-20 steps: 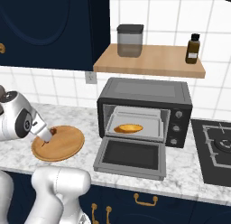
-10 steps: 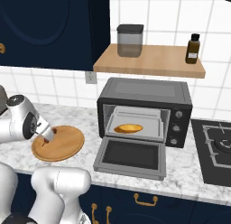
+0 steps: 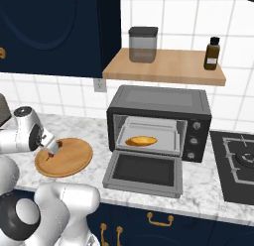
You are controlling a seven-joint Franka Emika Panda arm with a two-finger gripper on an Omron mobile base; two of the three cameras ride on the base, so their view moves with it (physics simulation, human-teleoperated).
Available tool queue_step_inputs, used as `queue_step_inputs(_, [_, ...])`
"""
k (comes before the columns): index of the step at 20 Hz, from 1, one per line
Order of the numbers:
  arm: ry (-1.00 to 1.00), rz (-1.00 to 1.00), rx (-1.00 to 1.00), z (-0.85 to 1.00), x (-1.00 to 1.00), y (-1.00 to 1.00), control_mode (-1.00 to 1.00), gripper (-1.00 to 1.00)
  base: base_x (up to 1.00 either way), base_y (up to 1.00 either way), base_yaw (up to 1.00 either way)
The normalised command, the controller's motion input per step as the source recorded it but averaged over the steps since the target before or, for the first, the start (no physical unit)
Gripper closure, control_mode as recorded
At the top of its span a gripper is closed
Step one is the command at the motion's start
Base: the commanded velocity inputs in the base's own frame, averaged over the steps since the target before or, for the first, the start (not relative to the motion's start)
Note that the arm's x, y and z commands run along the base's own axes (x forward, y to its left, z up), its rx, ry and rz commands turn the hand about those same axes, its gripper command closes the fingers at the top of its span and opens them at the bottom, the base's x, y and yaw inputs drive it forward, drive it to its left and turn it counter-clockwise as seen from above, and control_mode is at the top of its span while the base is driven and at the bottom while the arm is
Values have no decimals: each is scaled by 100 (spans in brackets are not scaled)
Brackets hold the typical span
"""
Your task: Pick up the kebab skewer and baguette bread, and place them inside the toaster oven. Close the toaster oven door and start by setting the timer.
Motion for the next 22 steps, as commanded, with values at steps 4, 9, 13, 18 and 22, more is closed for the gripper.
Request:
queue_step_inputs(4, [3,6,-2,-44,47,3,-100,-100,0,0,0])
queue_step_inputs(9, [11,8,-3,-25,35,0,-100,-100,0,0,0])
queue_step_inputs(13, [5,3,-8,-32,24,15,-100,-100,0,0,0])
queue_step_inputs(18, [0,0,-15,-36,12,34,-100,-100,0,0,0])
queue_step_inputs(22, [0,0,-3,-7,3,6,-100,-100,0,0,0])
